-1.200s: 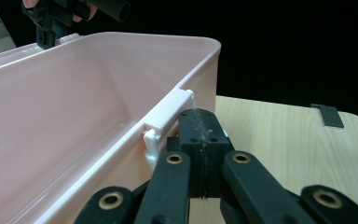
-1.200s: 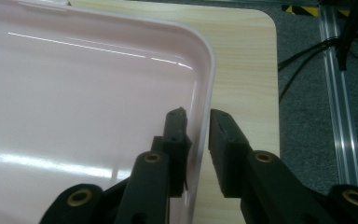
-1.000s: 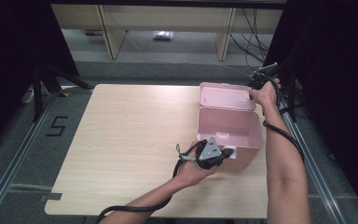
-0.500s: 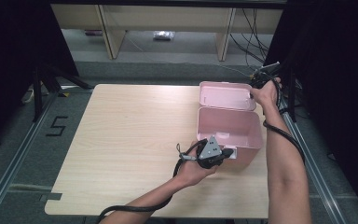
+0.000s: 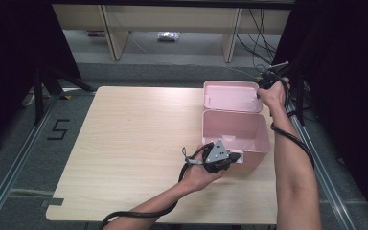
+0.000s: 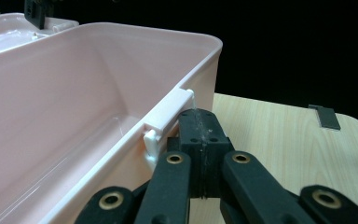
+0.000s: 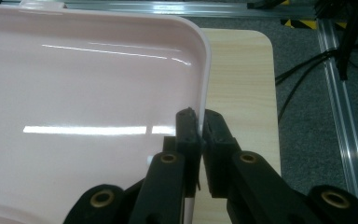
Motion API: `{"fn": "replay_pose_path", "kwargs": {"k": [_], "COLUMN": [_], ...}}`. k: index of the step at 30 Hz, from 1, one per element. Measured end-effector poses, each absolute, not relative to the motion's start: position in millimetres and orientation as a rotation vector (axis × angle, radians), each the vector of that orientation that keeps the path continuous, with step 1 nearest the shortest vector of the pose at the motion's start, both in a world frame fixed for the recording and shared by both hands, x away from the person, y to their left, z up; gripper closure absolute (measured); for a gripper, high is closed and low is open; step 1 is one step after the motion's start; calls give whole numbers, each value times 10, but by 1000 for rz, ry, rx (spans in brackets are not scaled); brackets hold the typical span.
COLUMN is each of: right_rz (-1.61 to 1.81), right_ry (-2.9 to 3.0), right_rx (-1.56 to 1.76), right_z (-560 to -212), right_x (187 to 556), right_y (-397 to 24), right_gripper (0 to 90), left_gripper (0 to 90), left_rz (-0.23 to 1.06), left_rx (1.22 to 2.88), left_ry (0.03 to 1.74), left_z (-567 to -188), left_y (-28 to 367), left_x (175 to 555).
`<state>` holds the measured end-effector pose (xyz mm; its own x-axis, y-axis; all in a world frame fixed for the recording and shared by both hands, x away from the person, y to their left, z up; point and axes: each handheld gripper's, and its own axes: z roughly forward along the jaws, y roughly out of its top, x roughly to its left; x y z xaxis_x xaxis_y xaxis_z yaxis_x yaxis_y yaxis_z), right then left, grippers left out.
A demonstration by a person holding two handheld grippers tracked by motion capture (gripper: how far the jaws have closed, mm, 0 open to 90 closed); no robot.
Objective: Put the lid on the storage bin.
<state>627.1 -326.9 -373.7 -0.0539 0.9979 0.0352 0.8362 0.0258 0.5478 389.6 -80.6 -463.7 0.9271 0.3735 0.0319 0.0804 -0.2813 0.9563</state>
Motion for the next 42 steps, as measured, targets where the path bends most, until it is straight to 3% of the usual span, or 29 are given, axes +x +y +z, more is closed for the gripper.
{"fn": "replay_pose_path", "kwargs": {"k": [42], "right_rz": [756], "right_ry": [1881], "right_rx": [1742], "right_z": [-3429], "right_x": [6083], "right_y": [-3243], "right_gripper": [885], "left_gripper": [897], "left_rz": [297], "left_rx": [1875], "left_ry": [339], "left_z": [-4607], "left_y": [-819], "left_x": [3914]}}
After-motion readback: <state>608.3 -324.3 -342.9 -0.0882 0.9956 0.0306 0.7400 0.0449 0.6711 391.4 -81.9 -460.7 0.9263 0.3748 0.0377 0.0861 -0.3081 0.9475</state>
